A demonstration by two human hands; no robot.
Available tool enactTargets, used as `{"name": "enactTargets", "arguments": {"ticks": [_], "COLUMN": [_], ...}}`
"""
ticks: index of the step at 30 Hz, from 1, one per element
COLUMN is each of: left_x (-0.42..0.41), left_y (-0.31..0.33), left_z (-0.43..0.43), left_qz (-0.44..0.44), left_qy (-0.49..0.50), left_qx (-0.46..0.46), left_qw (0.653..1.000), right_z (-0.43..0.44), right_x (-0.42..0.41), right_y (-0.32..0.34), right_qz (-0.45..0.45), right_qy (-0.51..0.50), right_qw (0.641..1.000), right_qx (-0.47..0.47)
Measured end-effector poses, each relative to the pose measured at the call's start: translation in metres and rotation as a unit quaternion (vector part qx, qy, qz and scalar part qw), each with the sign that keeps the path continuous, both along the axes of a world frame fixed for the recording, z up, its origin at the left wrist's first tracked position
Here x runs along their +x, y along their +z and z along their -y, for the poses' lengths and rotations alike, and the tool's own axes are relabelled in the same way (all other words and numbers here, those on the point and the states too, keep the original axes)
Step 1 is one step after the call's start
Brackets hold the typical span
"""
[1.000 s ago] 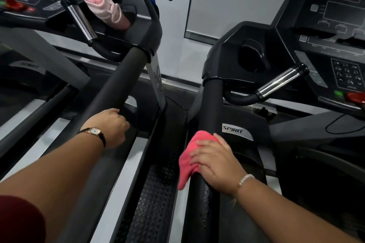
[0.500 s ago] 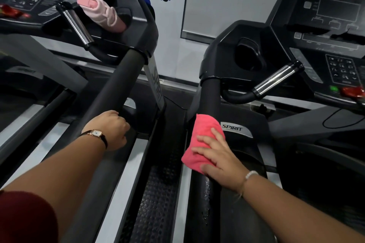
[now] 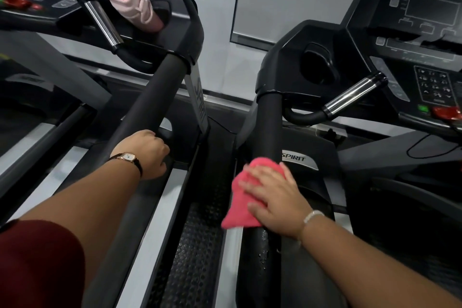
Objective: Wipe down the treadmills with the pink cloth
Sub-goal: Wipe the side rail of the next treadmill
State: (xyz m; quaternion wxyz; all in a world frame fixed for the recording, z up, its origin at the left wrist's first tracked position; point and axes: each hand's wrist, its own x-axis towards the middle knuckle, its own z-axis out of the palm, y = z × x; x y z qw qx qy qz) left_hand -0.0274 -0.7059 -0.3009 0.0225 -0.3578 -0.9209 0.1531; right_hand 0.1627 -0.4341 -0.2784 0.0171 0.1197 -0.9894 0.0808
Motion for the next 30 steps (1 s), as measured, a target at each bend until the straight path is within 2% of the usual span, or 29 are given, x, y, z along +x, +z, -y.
{"name": "enactTargets", "arguments": {"ticks": [2, 4, 6, 9, 12, 17, 23, 24, 25, 27, 28, 30], "left_x": [0.001, 0.002, 0.003, 0.005, 0.005, 0.004, 0.014, 0.021, 0.029, 0.051, 0.066, 0.103], "left_y": [0.003, 0.005, 0.006, 0.009, 0.011, 0.009, 0.018, 0.020, 0.021, 0.023, 0.024, 0.021], "left_z": [-0.001, -0.001, -0.002, -0.003, -0.002, -0.001, -0.007, -0.016, -0.028, -0.058, -0.075, -0.105], "left_qz": [0.000, 0.002, 0.003, 0.005, 0.020, 0.036, 0.078, 0.092, 0.125, 0.201, 0.229, 0.272], "left_qy": [0.000, 0.004, 0.005, 0.008, 0.025, 0.041, 0.102, 0.135, 0.182, 0.247, 0.238, 0.161], "left_qx": [-0.002, 0.001, 0.002, 0.011, 0.039, 0.056, 0.137, 0.190, 0.262, 0.406, 0.446, 0.477], "left_qw": [1.000, 1.000, 1.000, 1.000, 0.999, 0.997, 0.982, 0.968, 0.940, 0.857, 0.832, 0.820], "right_z": [0.001, 0.012, 0.019, 0.010, -0.014, 0.004, 0.012, 0.009, 0.007, 0.008, 0.009, 0.009], "right_x": [-0.017, -0.026, -0.018, 0.000, -0.005, -0.005, 0.045, 0.041, 0.034, 0.024, 0.022, 0.029], "right_y": [0.008, 0.010, 0.004, -0.003, -0.003, 0.003, -0.001, -0.001, 0.001, 0.004, 0.003, -0.002], "right_qz": [0.068, 0.090, 0.066, -0.021, -0.040, 0.050, 0.109, 0.108, 0.104, 0.094, 0.087, 0.061], "right_qy": [-0.092, -0.126, -0.077, 0.050, 0.090, -0.107, -0.081, -0.084, -0.088, -0.094, -0.091, -0.062], "right_qw": [0.992, 0.985, 0.990, 0.998, 0.995, 0.993, 0.988, 0.988, 0.990, 0.991, 0.992, 0.996], "right_qx": [0.044, 0.081, 0.099, 0.016, -0.013, -0.013, -0.072, -0.065, -0.049, -0.011, -0.001, -0.004]}}
